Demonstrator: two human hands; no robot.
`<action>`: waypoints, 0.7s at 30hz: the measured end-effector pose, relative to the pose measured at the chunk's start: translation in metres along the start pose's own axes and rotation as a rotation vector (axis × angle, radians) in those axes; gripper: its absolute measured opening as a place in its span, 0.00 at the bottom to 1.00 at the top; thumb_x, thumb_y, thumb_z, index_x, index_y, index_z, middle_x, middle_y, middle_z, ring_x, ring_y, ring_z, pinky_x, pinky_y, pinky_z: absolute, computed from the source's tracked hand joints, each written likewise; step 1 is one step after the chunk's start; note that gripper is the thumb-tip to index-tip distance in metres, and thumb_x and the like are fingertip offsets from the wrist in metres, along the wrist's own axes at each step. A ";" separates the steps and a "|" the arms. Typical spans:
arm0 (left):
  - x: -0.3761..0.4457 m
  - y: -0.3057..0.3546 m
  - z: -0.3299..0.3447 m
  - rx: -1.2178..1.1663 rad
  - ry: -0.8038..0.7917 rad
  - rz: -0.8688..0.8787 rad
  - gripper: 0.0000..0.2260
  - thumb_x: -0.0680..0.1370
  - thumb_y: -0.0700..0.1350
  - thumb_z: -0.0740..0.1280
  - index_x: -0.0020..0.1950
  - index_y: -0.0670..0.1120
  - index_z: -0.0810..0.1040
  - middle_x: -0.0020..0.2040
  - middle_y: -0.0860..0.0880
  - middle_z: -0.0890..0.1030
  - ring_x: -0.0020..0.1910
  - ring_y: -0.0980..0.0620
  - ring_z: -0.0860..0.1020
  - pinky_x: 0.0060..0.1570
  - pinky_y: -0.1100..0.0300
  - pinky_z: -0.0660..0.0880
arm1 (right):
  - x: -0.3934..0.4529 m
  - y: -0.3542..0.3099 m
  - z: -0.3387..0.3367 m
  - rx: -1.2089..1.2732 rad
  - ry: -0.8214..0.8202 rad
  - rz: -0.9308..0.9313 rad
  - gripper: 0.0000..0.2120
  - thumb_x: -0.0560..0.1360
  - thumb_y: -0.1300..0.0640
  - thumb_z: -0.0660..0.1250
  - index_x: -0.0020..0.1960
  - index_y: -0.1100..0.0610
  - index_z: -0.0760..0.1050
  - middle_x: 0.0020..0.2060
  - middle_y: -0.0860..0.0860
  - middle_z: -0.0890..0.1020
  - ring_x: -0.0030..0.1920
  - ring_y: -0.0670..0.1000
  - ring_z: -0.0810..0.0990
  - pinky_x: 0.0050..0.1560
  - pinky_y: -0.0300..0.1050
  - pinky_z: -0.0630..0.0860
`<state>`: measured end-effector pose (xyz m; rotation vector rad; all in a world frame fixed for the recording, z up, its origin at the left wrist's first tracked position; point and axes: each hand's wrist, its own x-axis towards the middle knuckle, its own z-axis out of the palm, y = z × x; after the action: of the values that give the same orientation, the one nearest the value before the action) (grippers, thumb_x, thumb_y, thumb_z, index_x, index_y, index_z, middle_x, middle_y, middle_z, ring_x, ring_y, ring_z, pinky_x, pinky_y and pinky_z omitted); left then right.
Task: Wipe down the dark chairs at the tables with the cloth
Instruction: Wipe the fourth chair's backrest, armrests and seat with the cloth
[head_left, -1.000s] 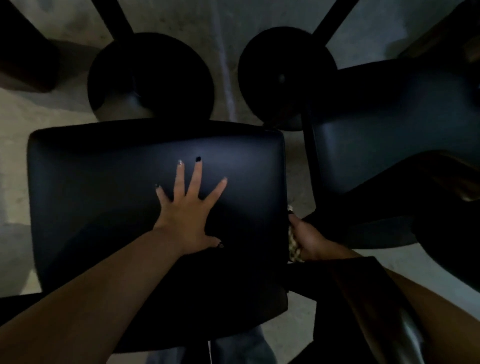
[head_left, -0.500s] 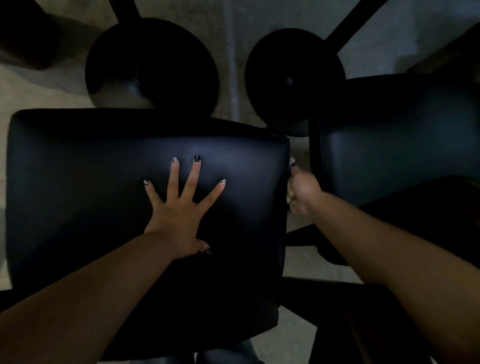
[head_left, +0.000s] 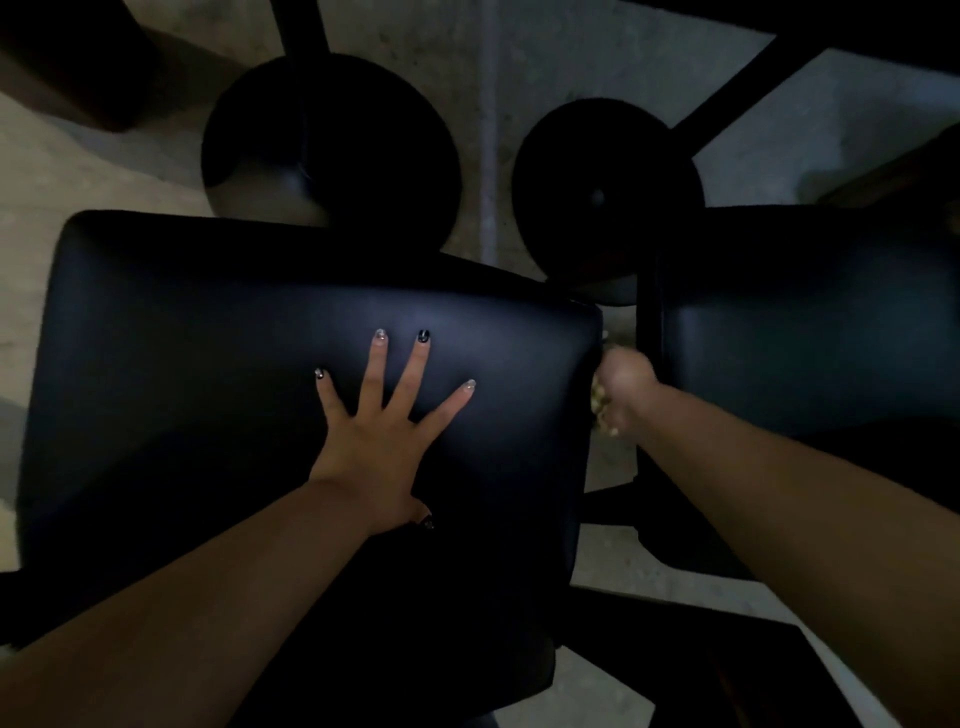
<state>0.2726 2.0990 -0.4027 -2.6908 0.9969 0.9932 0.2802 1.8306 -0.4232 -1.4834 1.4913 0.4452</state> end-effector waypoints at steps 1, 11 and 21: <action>0.000 0.000 0.001 -0.006 0.000 0.003 0.62 0.59 0.75 0.68 0.69 0.62 0.21 0.69 0.42 0.18 0.66 0.31 0.20 0.61 0.20 0.44 | 0.000 -0.016 0.002 0.057 -0.003 -0.055 0.19 0.81 0.54 0.54 0.34 0.58 0.71 0.26 0.54 0.69 0.20 0.50 0.65 0.22 0.31 0.59; -0.008 -0.003 -0.011 -0.109 -0.044 -0.019 0.62 0.64 0.72 0.69 0.73 0.51 0.23 0.69 0.40 0.18 0.69 0.36 0.22 0.69 0.28 0.43 | 0.022 -0.071 0.012 -0.596 0.054 -0.392 0.20 0.82 0.52 0.55 0.66 0.64 0.72 0.62 0.60 0.76 0.57 0.56 0.75 0.57 0.45 0.71; -0.053 -0.103 0.002 -0.304 0.040 -0.321 0.67 0.59 0.70 0.73 0.74 0.50 0.25 0.73 0.43 0.23 0.73 0.40 0.27 0.71 0.33 0.50 | -0.014 -0.119 0.134 -1.038 -0.064 -0.708 0.21 0.77 0.46 0.56 0.55 0.62 0.77 0.56 0.63 0.78 0.53 0.62 0.78 0.48 0.46 0.70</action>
<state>0.3048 2.2088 -0.3844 -2.9910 0.4201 1.1010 0.4341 1.9223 -0.4337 -2.6112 0.5394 0.8647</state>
